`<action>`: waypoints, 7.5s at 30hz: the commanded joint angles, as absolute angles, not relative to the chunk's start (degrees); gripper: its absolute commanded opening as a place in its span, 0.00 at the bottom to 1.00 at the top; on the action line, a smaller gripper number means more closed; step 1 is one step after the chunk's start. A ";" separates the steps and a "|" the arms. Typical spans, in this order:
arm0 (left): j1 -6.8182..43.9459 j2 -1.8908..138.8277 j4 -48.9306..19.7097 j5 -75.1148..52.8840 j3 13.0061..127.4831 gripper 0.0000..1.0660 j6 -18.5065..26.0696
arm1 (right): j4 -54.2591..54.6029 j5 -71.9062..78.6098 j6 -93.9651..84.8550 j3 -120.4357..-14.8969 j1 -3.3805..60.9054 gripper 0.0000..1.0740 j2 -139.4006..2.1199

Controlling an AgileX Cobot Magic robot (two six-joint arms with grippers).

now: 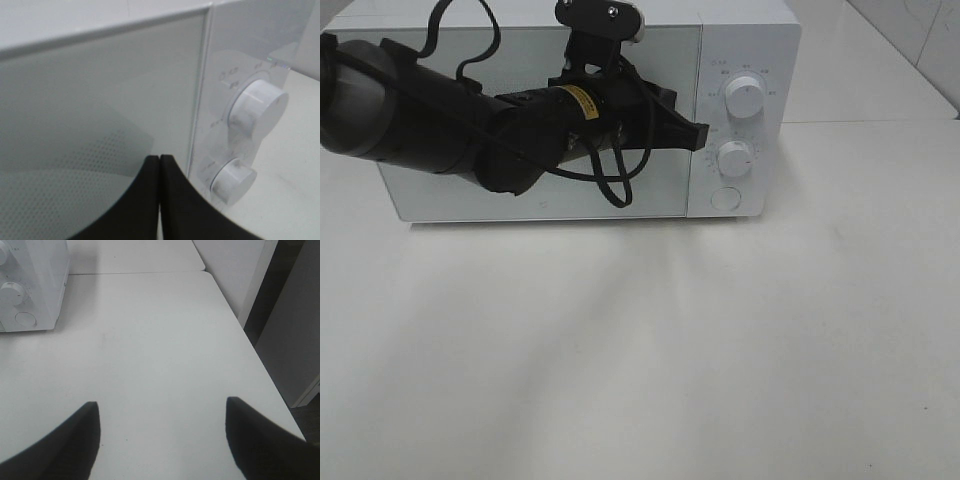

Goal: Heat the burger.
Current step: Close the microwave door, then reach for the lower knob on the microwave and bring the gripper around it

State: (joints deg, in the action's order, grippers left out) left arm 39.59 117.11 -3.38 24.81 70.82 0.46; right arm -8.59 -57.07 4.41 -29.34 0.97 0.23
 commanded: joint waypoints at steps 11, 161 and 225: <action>40.16 108.23 -7.68 -3.44 71.85 0.00 0.00 | -9.00 -56.78 4.30 -29.16 0.57 0.65 1.60; -0.69 -1.66 -11.06 -58.96 28.99 0.94 7.96 | -8.54 -10.14 11.52 -27.39 0.97 0.65 -30.14; -0.69 -1.32 -10.60 -59.01 28.99 0.94 7.96 | 20.11 51.11 -8.88 -19.25 20.57 0.65 -83.88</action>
State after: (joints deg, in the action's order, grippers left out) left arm -0.52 -0.29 -10.54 -59.59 28.93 8.14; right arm 18.56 49.50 -6.88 -19.25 20.34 -83.88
